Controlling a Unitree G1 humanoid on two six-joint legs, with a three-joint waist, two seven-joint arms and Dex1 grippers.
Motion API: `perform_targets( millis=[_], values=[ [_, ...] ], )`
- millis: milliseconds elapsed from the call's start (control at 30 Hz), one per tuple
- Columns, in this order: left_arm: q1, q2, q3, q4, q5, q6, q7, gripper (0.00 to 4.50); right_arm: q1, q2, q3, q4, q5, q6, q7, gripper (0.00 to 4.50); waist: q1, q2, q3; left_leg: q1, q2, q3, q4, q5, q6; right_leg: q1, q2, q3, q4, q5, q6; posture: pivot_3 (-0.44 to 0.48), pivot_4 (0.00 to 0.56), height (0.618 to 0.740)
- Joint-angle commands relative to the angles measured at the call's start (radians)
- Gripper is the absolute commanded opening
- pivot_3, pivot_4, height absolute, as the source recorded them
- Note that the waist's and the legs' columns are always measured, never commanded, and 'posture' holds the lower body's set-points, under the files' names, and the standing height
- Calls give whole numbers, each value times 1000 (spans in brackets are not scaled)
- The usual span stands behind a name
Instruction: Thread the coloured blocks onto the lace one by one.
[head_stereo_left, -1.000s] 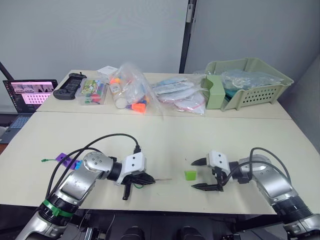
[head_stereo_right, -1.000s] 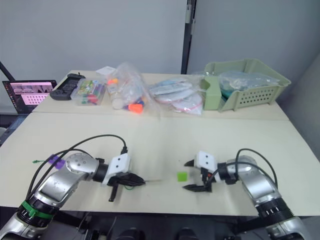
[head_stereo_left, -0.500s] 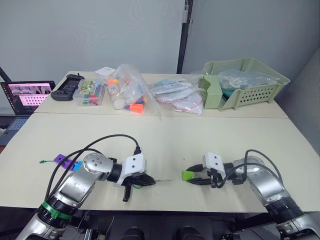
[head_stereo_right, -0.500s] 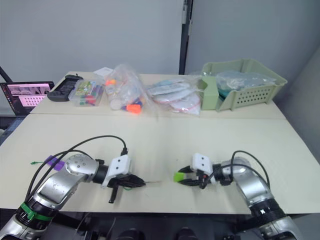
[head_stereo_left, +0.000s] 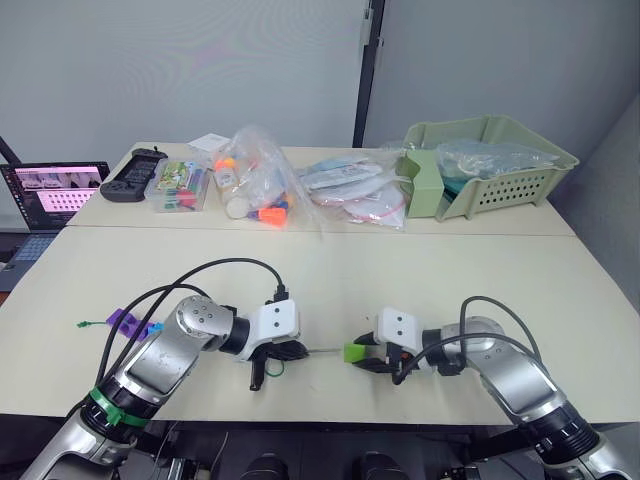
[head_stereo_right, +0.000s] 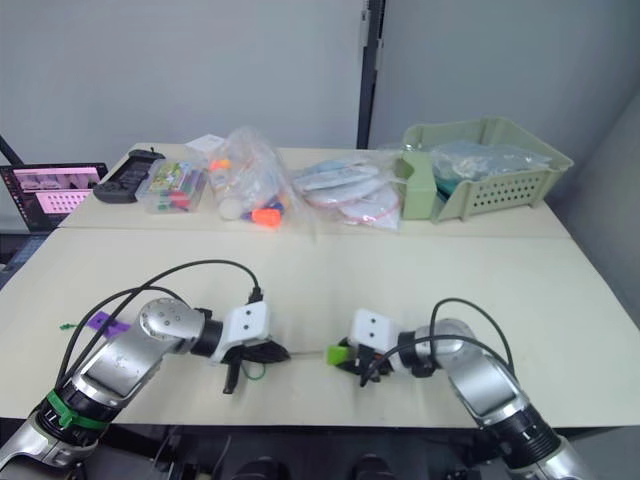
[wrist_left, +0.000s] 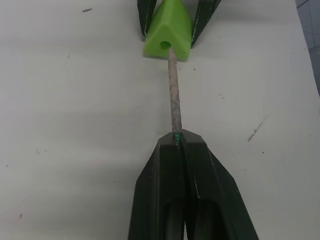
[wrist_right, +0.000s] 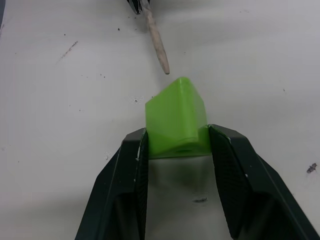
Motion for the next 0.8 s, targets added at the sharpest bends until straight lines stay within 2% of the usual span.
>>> perform_targets(
  millis=[33,500,800],
  values=[
    [-24,5,-7,-54,-2,31,4,0,19,-3,30,-19,-18,20,-5,1317,0,0,0,0,0,0,0,0,0,0,0,0,0,0,0,0,150,740],
    [-63,-21,-36,-79,-9,73,10,0,17,-7,45,-57,-27,56,-10,1317,-1,0,0,0,0,0,0,0,0,0,0,0,0,0,0,0,150,740],
    [-140,-130,-116,-8,18,54,27,0,5,12,62,-94,-31,104,-23,1317,-1,0,0,0,0,1,0,0,0,0,0,0,0,0,0,0,150,740]
  ],
)
